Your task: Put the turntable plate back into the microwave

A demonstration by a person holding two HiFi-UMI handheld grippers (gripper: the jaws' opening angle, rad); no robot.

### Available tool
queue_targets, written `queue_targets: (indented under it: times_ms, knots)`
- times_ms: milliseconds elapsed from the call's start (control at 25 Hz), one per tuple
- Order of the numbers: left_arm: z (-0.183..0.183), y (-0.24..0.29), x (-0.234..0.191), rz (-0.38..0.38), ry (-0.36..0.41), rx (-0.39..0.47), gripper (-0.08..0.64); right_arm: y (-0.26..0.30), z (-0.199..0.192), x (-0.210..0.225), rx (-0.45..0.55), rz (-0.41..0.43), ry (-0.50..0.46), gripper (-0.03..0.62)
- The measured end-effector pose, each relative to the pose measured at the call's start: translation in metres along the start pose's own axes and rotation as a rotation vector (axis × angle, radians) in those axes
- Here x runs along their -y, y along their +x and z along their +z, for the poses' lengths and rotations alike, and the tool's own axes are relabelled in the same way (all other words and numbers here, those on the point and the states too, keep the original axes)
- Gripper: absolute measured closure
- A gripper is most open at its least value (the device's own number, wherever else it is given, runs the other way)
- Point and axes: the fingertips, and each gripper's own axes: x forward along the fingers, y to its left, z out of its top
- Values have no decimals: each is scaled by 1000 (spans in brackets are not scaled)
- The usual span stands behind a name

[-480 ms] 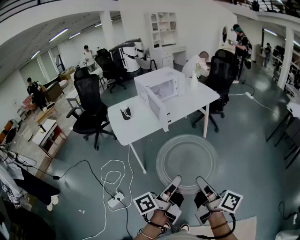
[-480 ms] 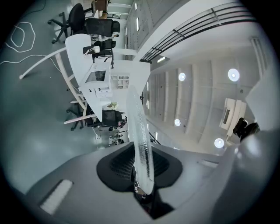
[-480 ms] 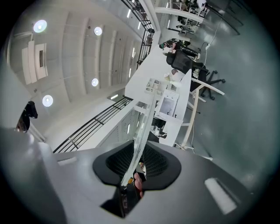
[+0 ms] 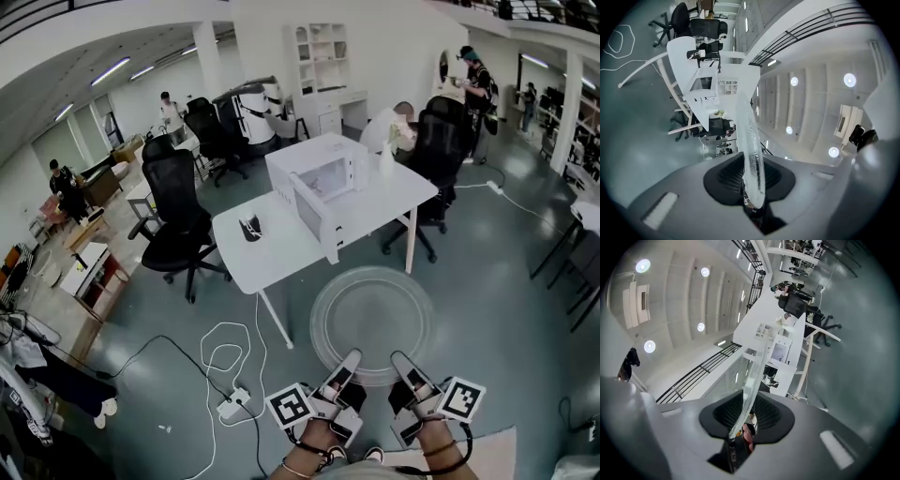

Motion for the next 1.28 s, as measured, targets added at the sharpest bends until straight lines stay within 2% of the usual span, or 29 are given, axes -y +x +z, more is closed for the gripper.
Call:
queue_targets:
  times_ms: [120, 320, 560, 720, 1000, 1280]
  knots:
    - [13, -1, 0, -10, 28, -21, 518, 10, -4, 1, 2, -18, 2, 514]
    - [29, -1, -8, -27, 28, -46, 518, 25, -10, 3, 27, -32, -3, 514]
    - [40, 10, -21, -6, -9, -80, 518, 40, -6, 12, 47, -54, 14, 514]
    - [47, 25, -29, 0, 6, -95, 518, 50, 5, 21, 47, -53, 14, 514]
    - [71, 73, -52, 14, -17, -66, 517, 88, 45, 46, 22, -34, 10, 515]
    - [91, 152, -74, 27, -14, -33, 517, 126, 116, 81, -15, -33, 17, 515]
